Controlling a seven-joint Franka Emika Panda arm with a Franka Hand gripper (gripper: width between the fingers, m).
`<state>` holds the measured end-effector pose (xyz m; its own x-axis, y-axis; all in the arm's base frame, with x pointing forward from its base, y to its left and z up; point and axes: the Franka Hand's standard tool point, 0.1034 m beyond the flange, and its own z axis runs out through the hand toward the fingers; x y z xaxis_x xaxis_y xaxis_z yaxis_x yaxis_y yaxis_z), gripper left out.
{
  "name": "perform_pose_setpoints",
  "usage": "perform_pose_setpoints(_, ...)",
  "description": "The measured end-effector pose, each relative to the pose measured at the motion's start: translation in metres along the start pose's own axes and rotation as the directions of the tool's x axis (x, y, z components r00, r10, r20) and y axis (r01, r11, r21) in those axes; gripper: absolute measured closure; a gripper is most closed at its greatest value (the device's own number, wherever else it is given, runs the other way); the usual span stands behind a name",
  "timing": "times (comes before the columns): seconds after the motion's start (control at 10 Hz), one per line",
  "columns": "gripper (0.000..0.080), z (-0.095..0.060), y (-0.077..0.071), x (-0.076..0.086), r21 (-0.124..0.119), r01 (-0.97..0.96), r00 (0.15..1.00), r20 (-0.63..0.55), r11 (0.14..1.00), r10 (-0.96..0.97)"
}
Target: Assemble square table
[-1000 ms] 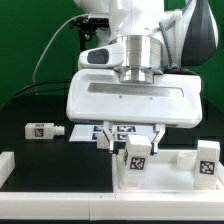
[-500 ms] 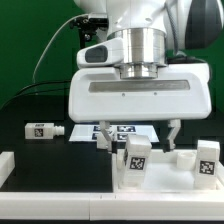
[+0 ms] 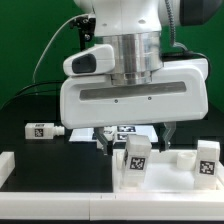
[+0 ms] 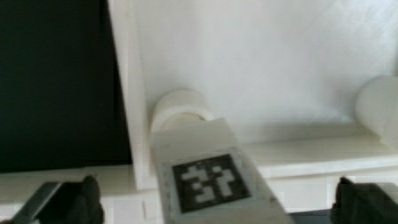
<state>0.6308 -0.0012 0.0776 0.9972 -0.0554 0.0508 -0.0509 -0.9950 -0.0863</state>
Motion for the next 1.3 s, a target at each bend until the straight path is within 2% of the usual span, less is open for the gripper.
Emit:
perform_pose_setpoints(0.1, 0.0237, 0.0008, -0.0005, -0.0005, 0.000, -0.024, 1.000, 0.003, 1.000, 0.024)
perform_pose_setpoints(0.2, 0.0371, 0.0008, -0.0001, -0.0005, 0.000, -0.023, 1.000, 0.003, 1.000, 0.023)
perform_pose_setpoints(0.3, 0.0371, 0.0010, -0.0001, -0.0006, 0.001, -0.040, 0.999, 0.003, 0.999, 0.040)
perform_pose_setpoints(0.4, 0.0517, 0.0011, 0.0008, -0.0007, 0.000, -0.144, 0.990, 0.003, 0.990, 0.144)
perform_pose_setpoints(0.7, 0.0517, 0.0011, -0.0001, -0.0001, 0.003, -0.370, 0.929, -0.001, 0.929, 0.370)
perform_pose_setpoints(1.0, 0.0517, 0.0019, -0.0024, 0.0000, 0.017, -0.680, 0.733, -0.016, 0.733, 0.680)
perform_pose_setpoints(1.2, 0.0517, 0.0027, -0.0040, -0.0001, 0.062, -0.894, 0.446, 0.031, 0.444, 0.894)
perform_pose_setpoints(1.3, 0.0515, 0.0033, -0.0048, -0.0005, 0.085, -0.942, 0.330, 0.064, 0.324, 0.942)
